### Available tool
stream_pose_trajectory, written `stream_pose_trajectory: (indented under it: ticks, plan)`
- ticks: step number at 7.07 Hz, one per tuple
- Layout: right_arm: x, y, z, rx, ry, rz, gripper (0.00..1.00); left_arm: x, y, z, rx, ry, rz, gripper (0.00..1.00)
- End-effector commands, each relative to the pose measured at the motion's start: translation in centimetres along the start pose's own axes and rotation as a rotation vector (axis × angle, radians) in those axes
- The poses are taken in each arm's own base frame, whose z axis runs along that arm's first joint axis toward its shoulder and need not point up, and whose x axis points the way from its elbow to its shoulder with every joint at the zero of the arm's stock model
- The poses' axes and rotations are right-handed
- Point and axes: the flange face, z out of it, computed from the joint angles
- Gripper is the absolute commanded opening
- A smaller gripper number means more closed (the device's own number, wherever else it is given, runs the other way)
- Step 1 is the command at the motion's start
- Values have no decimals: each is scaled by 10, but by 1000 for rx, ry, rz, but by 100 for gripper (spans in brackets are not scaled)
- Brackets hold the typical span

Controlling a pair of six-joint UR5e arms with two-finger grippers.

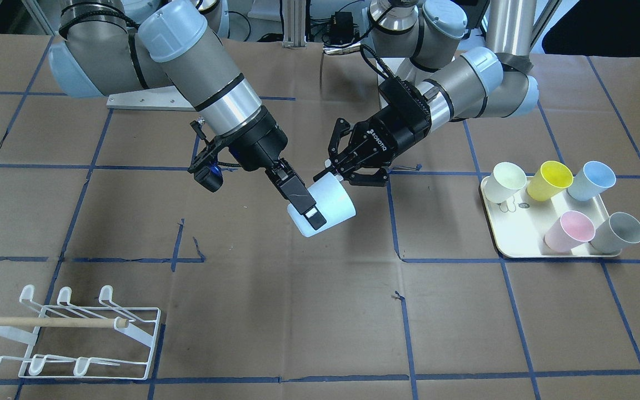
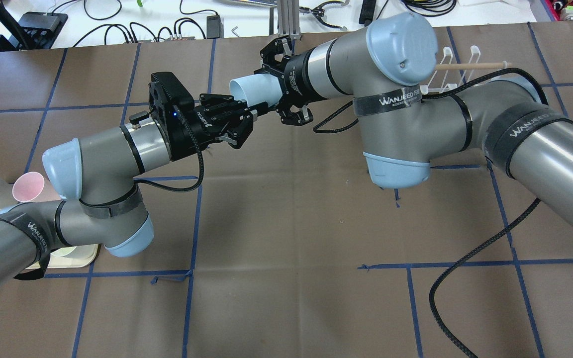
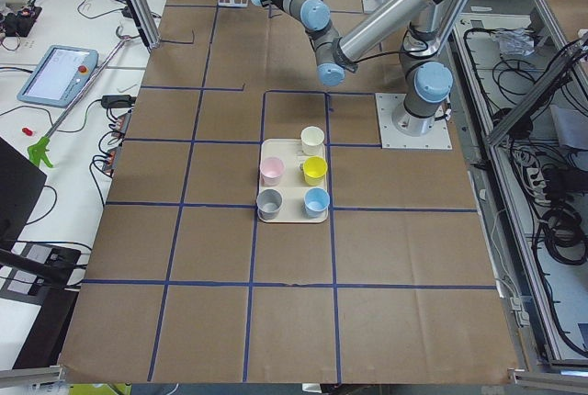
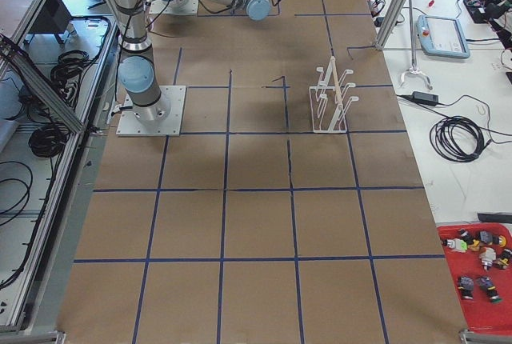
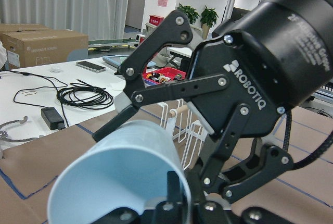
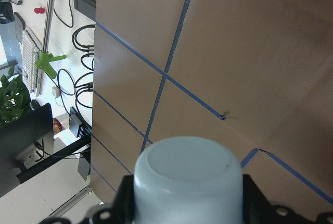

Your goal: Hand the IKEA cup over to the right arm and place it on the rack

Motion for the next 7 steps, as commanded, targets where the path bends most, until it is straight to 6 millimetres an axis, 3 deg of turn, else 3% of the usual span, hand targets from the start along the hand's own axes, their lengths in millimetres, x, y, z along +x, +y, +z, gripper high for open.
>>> stream_pose_trajectory:
  ticks: [1,2,3,5,7]
  plan:
    - [0,-1,-1,10,-2,-1,33,1,-2,-1,4,-6,-52,57]
    - [0,-1,-1,12,-2,-1,30,1,-3,-1,6,-4,-59,89]
    - [0,-1,-1,12,-3,-2,26,0,-2,-2,5,-7,-80,99]
    - [-2,-2,-2,23,-5,-2,23,-16,-4,-18,30,-57,-72,99]
    - [-13,-23,-10,93,-28,3,18,-56,-2,-59,77,-160,-76,99]
